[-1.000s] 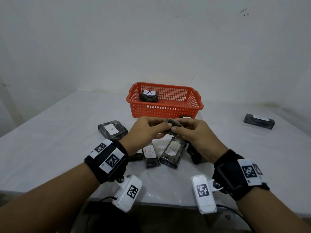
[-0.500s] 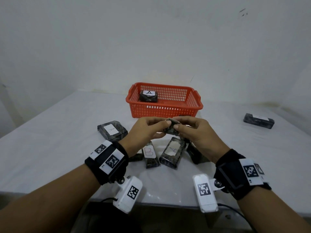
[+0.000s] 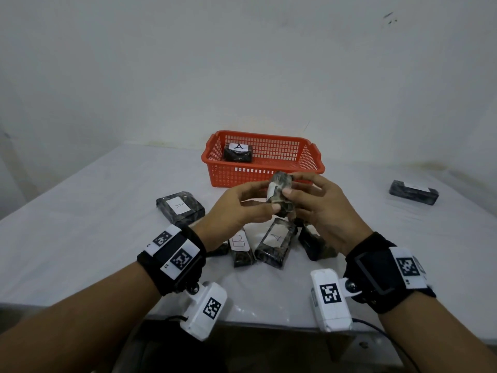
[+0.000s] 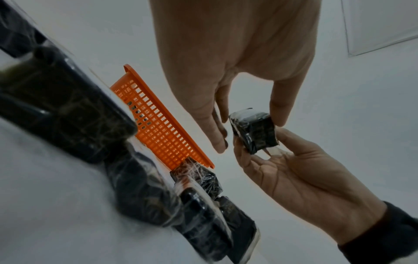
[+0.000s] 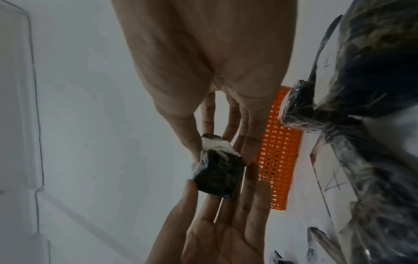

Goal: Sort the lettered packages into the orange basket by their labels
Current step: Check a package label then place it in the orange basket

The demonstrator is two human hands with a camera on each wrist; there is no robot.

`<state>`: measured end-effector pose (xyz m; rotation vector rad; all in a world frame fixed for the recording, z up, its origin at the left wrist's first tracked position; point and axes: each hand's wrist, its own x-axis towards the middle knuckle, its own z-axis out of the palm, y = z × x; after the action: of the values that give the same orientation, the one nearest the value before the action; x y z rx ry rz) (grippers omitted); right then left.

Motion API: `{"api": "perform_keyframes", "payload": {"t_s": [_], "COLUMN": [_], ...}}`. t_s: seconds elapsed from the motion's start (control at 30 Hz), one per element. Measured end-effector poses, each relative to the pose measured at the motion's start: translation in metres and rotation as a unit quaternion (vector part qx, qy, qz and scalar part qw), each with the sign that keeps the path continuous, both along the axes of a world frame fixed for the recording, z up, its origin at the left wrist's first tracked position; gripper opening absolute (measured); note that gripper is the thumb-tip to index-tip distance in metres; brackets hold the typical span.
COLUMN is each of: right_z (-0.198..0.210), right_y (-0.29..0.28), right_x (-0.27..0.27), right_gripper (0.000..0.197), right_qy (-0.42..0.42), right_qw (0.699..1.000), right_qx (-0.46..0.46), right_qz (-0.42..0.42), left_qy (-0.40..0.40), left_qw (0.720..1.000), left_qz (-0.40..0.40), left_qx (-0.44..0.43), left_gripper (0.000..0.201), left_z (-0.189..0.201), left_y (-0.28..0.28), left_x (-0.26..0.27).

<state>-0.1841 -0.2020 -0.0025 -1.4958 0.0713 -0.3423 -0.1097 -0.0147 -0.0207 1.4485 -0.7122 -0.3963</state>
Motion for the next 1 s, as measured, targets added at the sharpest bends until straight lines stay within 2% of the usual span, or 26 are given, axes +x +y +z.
{"api": "perform_keyframes", "payload": {"t_s": [0.13,0.2,0.27,0.37,0.5,0.63,0.77,0.87,1.0], "right_z": [0.001,-0.001,-0.001,-0.001,-0.004,-0.007,-0.009,-0.01,-0.011], "right_y": [0.003,0.004,0.003,0.003,0.004,0.004,0.002,0.002,0.001], "right_x": [-0.003,-0.005,-0.005,-0.004,-0.003,-0.003,-0.003,-0.003,-0.004], "right_gripper": [0.041,0.042,0.036,0.032,0.034,0.031,0.03,0.029,0.03], "right_qy": [-0.038,-0.047,-0.046,0.003,0.11,0.081,0.05,0.037,0.048], "right_qw": [0.998,0.997,0.997,1.0,0.992,0.994,0.997,0.998,0.997], "right_qx": [-0.057,-0.067,-0.053,-0.011,-0.01,0.008,-0.023,-0.032,-0.035], "right_qz": [-0.005,0.008,0.015,0.015,0.055,0.072,0.059,0.042,0.053], "left_qy": [0.017,-0.005,-0.034,-0.074,-0.11,-0.116,-0.075,-0.015,-0.022], "left_qw": [0.999,0.998,0.998,0.996,0.993,0.992,0.997,1.0,0.999], "left_qz": [0.009,0.052,0.06,0.051,0.047,0.038,0.006,-0.008,0.041], "left_qx": [-0.033,-0.026,-0.016,-0.009,-0.007,-0.012,0.007,0.008,0.021], "left_gripper": [0.043,0.036,0.035,0.038,0.043,0.046,0.054,0.037,0.031], "left_z": [0.001,0.003,0.002,0.002,0.0,-0.002,-0.002,0.0,-0.001], "left_y": [-0.004,-0.004,-0.003,0.0,0.0,0.003,0.003,0.0,-0.001], "left_x": [-0.001,-0.001,0.001,0.003,0.004,0.005,0.005,0.002,0.004]}}
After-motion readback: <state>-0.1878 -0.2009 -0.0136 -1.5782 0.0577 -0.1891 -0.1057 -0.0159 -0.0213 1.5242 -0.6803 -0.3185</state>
